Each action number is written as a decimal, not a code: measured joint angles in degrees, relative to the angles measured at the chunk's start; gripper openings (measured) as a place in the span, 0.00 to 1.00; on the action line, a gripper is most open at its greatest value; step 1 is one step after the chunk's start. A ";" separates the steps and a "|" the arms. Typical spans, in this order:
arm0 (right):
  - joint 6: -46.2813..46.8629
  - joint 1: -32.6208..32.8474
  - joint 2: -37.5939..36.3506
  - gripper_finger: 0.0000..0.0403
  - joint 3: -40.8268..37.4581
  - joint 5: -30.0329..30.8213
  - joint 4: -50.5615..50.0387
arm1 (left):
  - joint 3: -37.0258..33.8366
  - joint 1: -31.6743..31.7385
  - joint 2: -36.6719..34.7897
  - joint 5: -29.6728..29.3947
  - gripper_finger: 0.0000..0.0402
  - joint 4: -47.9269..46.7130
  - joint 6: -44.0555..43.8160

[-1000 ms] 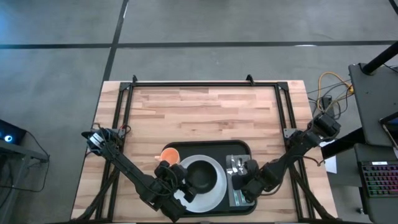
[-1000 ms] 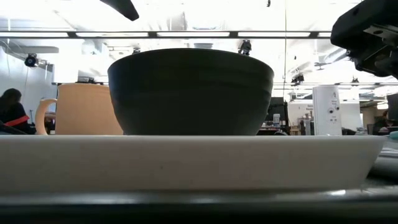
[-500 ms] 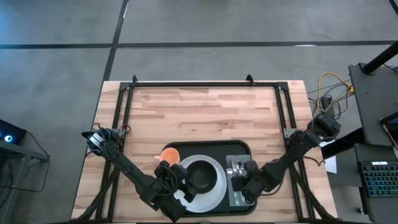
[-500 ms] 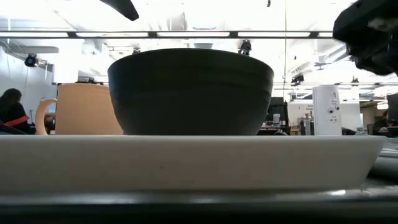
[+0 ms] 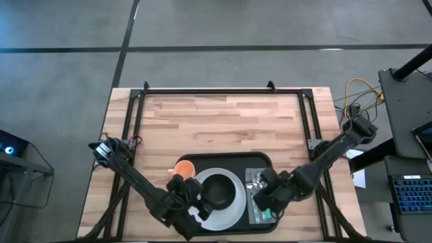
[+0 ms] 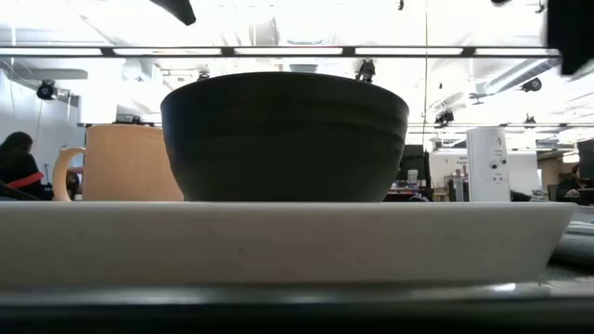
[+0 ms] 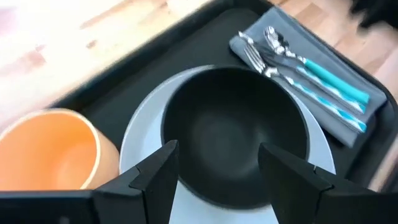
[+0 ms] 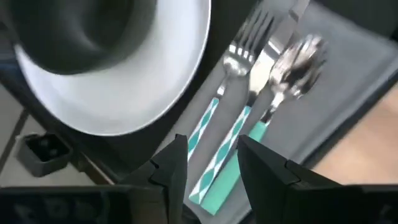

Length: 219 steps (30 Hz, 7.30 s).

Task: Set up tray
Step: Return to home position

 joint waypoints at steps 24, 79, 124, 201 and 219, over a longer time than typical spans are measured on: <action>-43.43 -22.58 -16.16 0.30 -12.17 -20.06 44.52 | -39.76 4.35 -27.44 11.23 0.50 84.11 52.76; -69.05 -75.47 -33.17 0.25 -27.45 -51.91 55.56 | -97.41 19.71 -104.61 33.51 0.50 94.03 71.21; -61.95 -82.76 -53.21 0.22 -58.78 -53.62 78.69 | -97.61 35.76 -106.03 40.79 0.50 77.23 64.32; -58.78 -28.65 -89.34 0.17 -67.36 -19.64 66.62 | -99.58 35.78 -107.17 40.73 0.50 74.25 64.32; -58.81 -28.58 -87.23 0.17 -67.36 -12.38 66.14 | -99.60 35.78 -109.69 40.74 0.50 74.29 64.32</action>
